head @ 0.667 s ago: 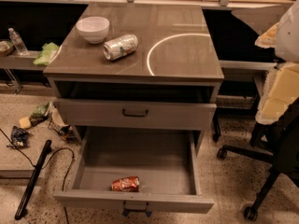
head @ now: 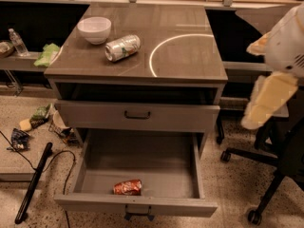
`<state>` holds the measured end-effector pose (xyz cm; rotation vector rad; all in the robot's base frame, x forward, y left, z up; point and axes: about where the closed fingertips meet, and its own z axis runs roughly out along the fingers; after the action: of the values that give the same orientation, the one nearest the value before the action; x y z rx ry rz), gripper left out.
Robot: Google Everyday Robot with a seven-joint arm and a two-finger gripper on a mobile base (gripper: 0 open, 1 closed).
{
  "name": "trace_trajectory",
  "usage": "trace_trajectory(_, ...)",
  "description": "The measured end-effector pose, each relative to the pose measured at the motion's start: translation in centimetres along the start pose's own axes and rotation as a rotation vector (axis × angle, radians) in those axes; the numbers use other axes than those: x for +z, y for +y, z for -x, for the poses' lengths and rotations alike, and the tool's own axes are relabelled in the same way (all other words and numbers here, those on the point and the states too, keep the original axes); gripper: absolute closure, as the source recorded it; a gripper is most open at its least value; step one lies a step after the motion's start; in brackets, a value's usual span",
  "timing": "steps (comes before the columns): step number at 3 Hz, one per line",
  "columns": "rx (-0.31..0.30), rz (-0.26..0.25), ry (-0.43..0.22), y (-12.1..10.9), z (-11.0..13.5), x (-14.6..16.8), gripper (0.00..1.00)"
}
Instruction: Pick coke can from middle drawer and place on counter
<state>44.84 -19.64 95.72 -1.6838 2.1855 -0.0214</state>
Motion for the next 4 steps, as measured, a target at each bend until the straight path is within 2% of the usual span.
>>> trace_trajectory(1,0.041,0.125,-0.212,3.9,4.2,9.6,0.0)
trace_trajectory(2,0.02,0.159,-0.363,5.1,9.2,17.8,0.0)
trace_trajectory(3,0.044,0.158,-0.43,5.4,12.6,23.8,0.0)
trace_trajectory(4,0.062,0.086,-0.462,3.4,13.4,23.8,0.0)
